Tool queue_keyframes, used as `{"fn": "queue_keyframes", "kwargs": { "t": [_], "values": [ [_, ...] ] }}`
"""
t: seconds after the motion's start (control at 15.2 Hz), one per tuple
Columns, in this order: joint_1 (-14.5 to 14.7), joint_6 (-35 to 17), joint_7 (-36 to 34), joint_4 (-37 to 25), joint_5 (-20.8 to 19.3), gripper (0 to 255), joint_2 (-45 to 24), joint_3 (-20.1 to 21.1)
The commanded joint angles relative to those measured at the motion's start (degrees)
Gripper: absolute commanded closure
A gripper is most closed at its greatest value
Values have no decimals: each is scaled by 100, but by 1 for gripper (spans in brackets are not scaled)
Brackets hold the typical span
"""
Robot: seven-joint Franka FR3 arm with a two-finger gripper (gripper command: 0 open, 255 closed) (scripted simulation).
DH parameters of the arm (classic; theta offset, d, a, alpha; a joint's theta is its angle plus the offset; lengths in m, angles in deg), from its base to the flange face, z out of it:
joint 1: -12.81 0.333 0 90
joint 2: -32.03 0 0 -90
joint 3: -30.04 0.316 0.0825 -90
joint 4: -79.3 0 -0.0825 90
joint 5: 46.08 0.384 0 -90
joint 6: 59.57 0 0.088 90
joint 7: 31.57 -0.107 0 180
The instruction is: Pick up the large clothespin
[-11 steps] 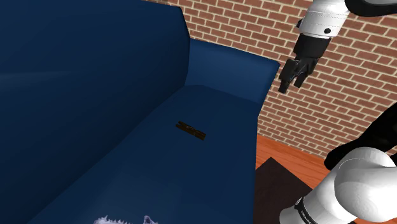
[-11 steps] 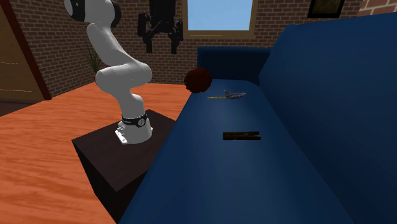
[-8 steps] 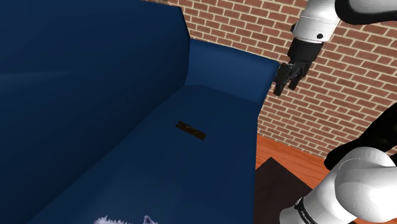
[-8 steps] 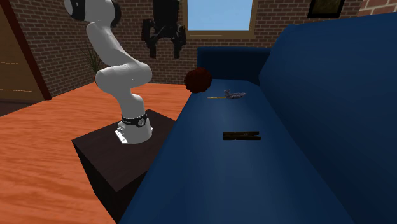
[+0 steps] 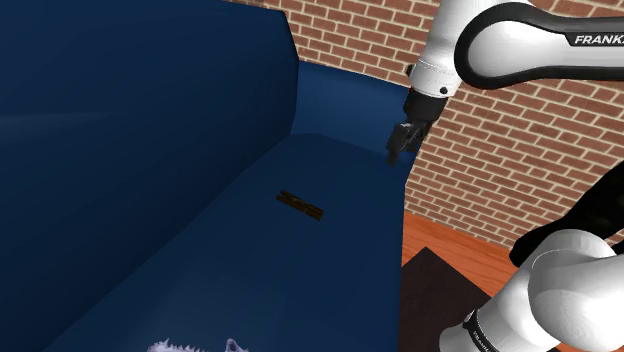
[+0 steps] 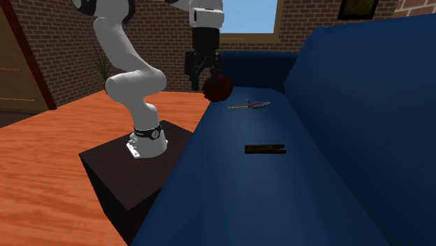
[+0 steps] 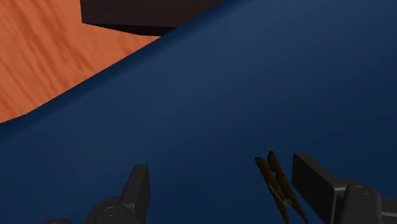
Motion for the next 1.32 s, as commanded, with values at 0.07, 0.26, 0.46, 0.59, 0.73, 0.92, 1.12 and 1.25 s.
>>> {"fn": "queue_keyframes", "kwargs": {
  "t": [0.07, 0.26, 0.46, 0.59, 0.73, 0.92, 1.12, 1.25],
  "values": [
    [128, -691, 144, 200, 15, 0, -358, 48],
    [236, -1345, 296, 257, 8, 0, -837, 92],
    [335, -1973, 441, 245, -10, 0, -1361, 148],
    [395, -2373, 531, 200, -33, 0, -1729, 191],
    [451, -2756, 615, 126, -65, 0, -2110, 239],
    [528, -3291, 725, -38, -140, 0, -2697, 318],
    [596, -3773, 811, -260, -254, 0, -3295, 404],
    [644, -4063, 852, -440, -357, 0, -3697, 459]
  ]
}}
